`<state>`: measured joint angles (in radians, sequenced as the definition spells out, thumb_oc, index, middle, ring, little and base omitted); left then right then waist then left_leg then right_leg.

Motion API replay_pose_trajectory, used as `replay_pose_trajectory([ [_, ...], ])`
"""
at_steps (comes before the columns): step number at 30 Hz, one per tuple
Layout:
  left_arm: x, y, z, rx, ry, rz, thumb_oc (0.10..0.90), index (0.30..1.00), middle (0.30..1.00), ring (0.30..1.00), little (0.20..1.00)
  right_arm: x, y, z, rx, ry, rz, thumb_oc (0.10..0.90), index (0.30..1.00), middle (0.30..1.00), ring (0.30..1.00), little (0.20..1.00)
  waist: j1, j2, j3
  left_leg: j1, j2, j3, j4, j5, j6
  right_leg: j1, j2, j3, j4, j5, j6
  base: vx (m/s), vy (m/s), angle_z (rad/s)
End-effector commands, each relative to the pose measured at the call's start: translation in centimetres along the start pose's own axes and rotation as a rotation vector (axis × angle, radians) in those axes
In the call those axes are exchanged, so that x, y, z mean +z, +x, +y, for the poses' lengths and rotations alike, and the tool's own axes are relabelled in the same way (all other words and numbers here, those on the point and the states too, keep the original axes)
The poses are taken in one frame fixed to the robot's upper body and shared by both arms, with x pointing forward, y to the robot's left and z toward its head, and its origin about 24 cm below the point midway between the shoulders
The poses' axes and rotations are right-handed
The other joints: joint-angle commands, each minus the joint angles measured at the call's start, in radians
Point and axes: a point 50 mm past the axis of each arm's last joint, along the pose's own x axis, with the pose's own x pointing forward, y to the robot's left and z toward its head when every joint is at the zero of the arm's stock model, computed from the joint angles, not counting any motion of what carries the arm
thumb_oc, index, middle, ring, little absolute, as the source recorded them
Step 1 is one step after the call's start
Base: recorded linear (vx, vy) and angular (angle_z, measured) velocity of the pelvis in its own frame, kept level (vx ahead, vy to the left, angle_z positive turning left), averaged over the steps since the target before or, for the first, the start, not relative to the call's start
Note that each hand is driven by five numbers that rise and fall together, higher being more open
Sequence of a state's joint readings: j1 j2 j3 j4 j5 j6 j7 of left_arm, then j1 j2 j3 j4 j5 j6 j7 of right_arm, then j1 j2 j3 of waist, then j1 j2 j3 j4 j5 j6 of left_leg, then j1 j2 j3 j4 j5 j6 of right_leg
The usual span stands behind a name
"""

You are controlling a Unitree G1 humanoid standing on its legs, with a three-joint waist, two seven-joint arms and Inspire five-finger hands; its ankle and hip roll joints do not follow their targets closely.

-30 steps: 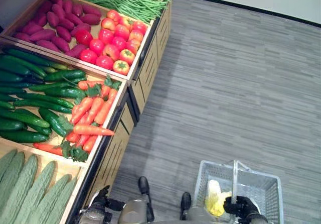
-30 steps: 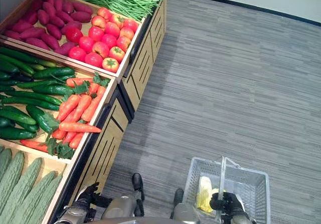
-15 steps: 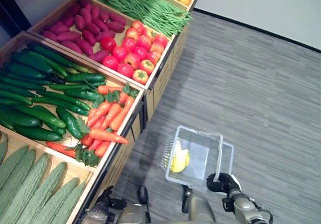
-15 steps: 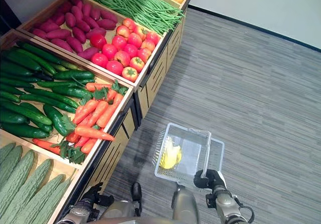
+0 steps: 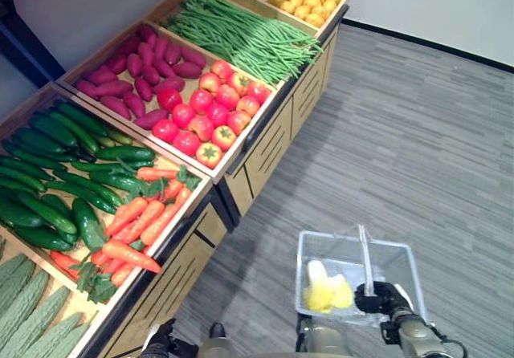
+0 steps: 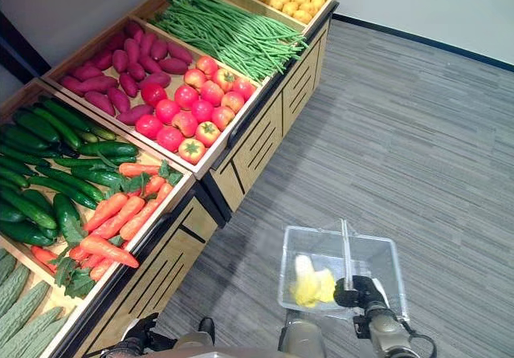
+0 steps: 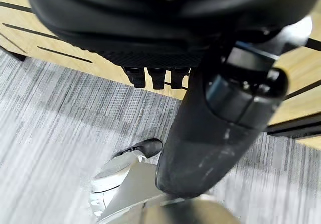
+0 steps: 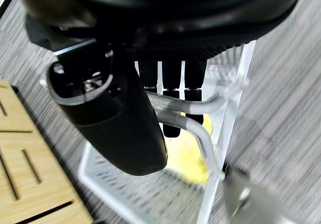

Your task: Get the vegetables into the basket

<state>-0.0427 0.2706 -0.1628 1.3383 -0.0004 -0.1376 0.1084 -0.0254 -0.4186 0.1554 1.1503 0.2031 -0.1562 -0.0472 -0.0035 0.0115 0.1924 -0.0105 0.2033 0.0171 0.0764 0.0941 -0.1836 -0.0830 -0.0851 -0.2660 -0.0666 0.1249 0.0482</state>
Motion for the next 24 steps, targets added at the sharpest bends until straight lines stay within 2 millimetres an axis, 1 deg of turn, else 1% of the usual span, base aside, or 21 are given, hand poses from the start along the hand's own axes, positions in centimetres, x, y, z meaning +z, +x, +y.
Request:
replay_pose_trajectory([
  [1,1.7,0.2,-0.8,-0.031,0.002,-0.05,0.9,1.0,1.0,1.0,1.0,1.9,0.1,-2.3,-0.078,0.048,-0.105,0.4,0.3,0.3,0.3,0.3,-0.004,-0.031,0.031,0.015,0.004,0.186,0.053,-0.014,0.048,-0.033,-0.082,0.025,0.165,-0.088,0.063,0.03,-0.189,0.89],
  [2,1.7,0.2,-0.9,-0.036,0.019,-0.047,0.9,1.0,1.0,1.0,1.0,1.2,0.0,-2.4,-0.087,0.061,-0.082,0.4,0.3,0.3,0.3,0.3,-0.016,-0.033,0.03,0.0,0.023,0.328,0.075,-0.007,0.049,0.001,-0.081,-0.022,0.159,-0.103,0.055,0.09,-0.233,1.13],
  [3,1.5,0.2,-0.9,-0.037,0.029,-0.041,0.9,1.0,1.0,1.0,1.0,0.8,-0.1,-2.4,-0.091,0.07,-0.07,0.4,0.3,0.3,0.3,0.3,-0.017,-0.03,0.029,-0.003,0.024,0.363,0.079,-0.021,0.039,0.024,-0.078,-0.032,0.156,-0.12,0.062,0.03,-0.204,1.07],
  [4,1.3,0.2,-0.9,-0.038,0.039,-0.034,0.9,1.0,1.0,1.0,1.0,0.6,-0.2,-2.4,-0.095,0.078,-0.062,0.4,0.3,0.3,0.3,0.3,-0.017,-0.032,0.029,-0.022,0.017,0.402,0.075,-0.017,0.051,0.03,-0.08,-0.056,0.146,-0.11,0.055,0.03,-0.091,0.79],
  [5,1.1,0.1,-0.9,-0.039,0.043,-0.026,0.9,1.0,1.0,1.0,1.0,0.4,-0.2,-2.3,-0.095,0.082,-0.059,0.4,0.3,0.3,0.3,0.3,-0.017,-0.032,0.025,-0.032,0.003,0.423,0.062,-0.028,0.057,0.04,-0.082,-0.072,0.136,-0.107,0.057,-0.03,-0.046,0.6],
  [6,1.1,0.1,-0.9,-0.039,0.043,-0.026,0.9,1.0,1.0,1.0,1.0,0.4,-0.2,-2.3,-0.095,0.082,-0.059,0.4,0.3,0.3,0.3,0.3,-0.017,-0.032,0.025,-0.032,0.002,0.423,0.062,-0.028,0.058,0.041,-0.082,-0.072,0.135,-0.107,0.058,0.03,-0.019,0.47],
  [8,0.6,0.0,-1.0,-0.044,0.061,-0.009,0.9,1.0,1.0,1.0,1.0,0.2,-0.3,-2.1,-0.089,0.082,-0.055,0.4,0.3,0.3,0.3,0.3,-0.012,-0.026,0.017,-0.039,-0.036,0.439,0.015,-0.035,0.069,0.051,-0.082,-0.095,0.125,-0.105,0.065,0.08,0.036,0.43],
  [9,0.2,0.0,-1.0,-0.045,0.069,0.001,0.9,1.0,1.0,1.0,1.0,0.2,-0.3,-1.9,-0.081,0.081,-0.057,0.4,0.3,0.3,0.3,0.3,-0.012,-0.017,0.011,-0.017,-0.055,0.435,-0.029,-0.045,0.064,0.058,-0.081,-0.099,0.132,-0.121,0.078,0.13,0.156,0.38],
  [10,-0.2,-0.1,-0.9,-0.043,0.067,0.006,0.9,1.0,1.0,1.0,1.0,0.6,-0.2,-1.7,-0.075,0.072,-0.067,0.4,0.3,0.3,0.3,0.3,-0.009,-0.014,0.013,-0.001,-0.073,0.415,-0.061,-0.05,0.077,0.053,-0.086,-0.102,0.148,-0.124,0.085,0.12,0.186,0.36],
  [11,-0.4,-0.1,-0.8,-0.041,0.069,0.015,0.9,1.0,1.0,1.0,1.0,0.8,-0.1,-1.6,-0.073,0.07,-0.071,0.4,0.3,0.3,0.3,0.3,-0.008,-0.015,0.014,0.006,-0.082,0.408,-0.073,-0.055,0.086,0.052,-0.092,-0.097,0.155,-0.122,0.09,0.04,0.185,0.22],
  [13,-0.4,-0.1,-0.7,-0.039,0.072,0.017,0.9,1.0,1.0,1.0,1.0,0.6,-0.1,-1.5,-0.074,0.075,-0.06,0.4,0.3,0.3,0.3,0.3,-0.006,-0.017,0.016,0.009,-0.086,0.411,-0.078,-0.055,0.09,0.055,-0.099,-0.098,0.158,-0.117,0.095,0.02,0.1,0.07],
  [17,-0.5,-0.1,-0.5,-0.042,0.067,0.015,0.9,1.0,1.0,1.0,1.0,0.6,0.0,-1.1,-0.058,0.056,-0.044,0.4,0.3,0.3,0.3,0.3,0.004,-0.024,0.016,0.017,-0.108,0.403,-0.103,-0.063,0.111,0.056,-0.125,-0.097,0.164,-0.099,0.113,0.02,0.158,0.22],
  [18,-0.7,-0.1,-0.1,-0.032,0.064,0.02,0.9,1.0,1.0,1.0,1.0,1.1,0.2,-0.5,-0.043,0.057,-0.057,0.4,0.3,0.3,0.3,0.3,0.014,-0.036,0.024,0.013,-0.119,0.408,-0.119,-0.055,0.136,0.033,-0.144,-0.103,0.205,-0.072,0.117,-0.03,0.217,0.41],
  [19,-0.7,-0.1,0.1,-0.026,0.063,0.02,0.9,1.0,1.0,1.0,1.0,1.2,0.3,-0.3,-0.039,0.054,-0.059,0.4,0.3,0.3,0.3,0.3,0.018,-0.037,0.026,0.014,-0.122,0.408,-0.123,-0.057,0.14,0.021,-0.15,-0.099,0.226,-0.069,0.122,-0.03,0.252,0.32],
  [20,-0.5,-0.1,0.4,-0.013,0.053,0.01,0.9,1.0,1.0,1.0,1.0,1.6,0.4,-0.1,-0.032,0.045,-0.068,0.4,0.3,0.3,0.3,0.3,0.027,-0.039,0.034,0.024,-0.132,0.4,-0.131,-0.066,0.153,0.0,-0.168,-0.093,0.284,-0.055,0.135,0.02,0.184,0.15],
  [21,-0.5,-0.1,0.5,-0.008,0.044,0.012,0.9,1.0,1.0,1.0,1.0,1.9,0.5,0.1,-0.027,0.042,-0.073,0.4,0.3,0.3,0.3,0.3,0.029,-0.042,0.038,0.032,-0.138,0.401,-0.135,-0.071,0.159,-0.011,-0.181,-0.091,0.305,-0.034,0.143,0.04,0.183,0.11],
  [22,-0.5,-0.1,0.8,-0.001,0.036,0.014,0.9,1.0,1.0,1.0,1.0,2.0,0.5,0.2,-0.025,0.042,-0.074,0.4,0.3,0.3,0.3,0.3,0.031,-0.041,0.044,0.041,-0.148,0.384,-0.14,-0.074,0.169,-0.028,-0.187,-0.054,0.36,-0.006,0.159,0.07,0.109,0.18],
  [23,-0.5,-0.1,0.8,-0.002,0.045,0.013,0.9,1.0,1.0,1.0,1.0,1.7,0.5,0.1,-0.028,0.05,-0.06,0.4,0.3,0.3,0.3,0.3,0.02,-0.035,0.043,0.051,-0.151,0.356,-0.153,-0.076,0.169,-0.053,-0.151,0.025,0.357,-0.011,0.154,0.06,0.066,0.23],
  [24,-0.5,-0.1,0.8,-0.002,0.045,0.012,0.9,1.0,1.0,1.0,1.0,1.7,0.5,0.1,-0.028,0.05,-0.06,0.4,0.3,0.3,0.3,0.3,0.022,-0.034,0.04,0.048,-0.149,0.357,-0.153,-0.073,0.169,-0.055,-0.149,0.025,0.353,-0.008,0.153,0.07,0.012,0.63],
])
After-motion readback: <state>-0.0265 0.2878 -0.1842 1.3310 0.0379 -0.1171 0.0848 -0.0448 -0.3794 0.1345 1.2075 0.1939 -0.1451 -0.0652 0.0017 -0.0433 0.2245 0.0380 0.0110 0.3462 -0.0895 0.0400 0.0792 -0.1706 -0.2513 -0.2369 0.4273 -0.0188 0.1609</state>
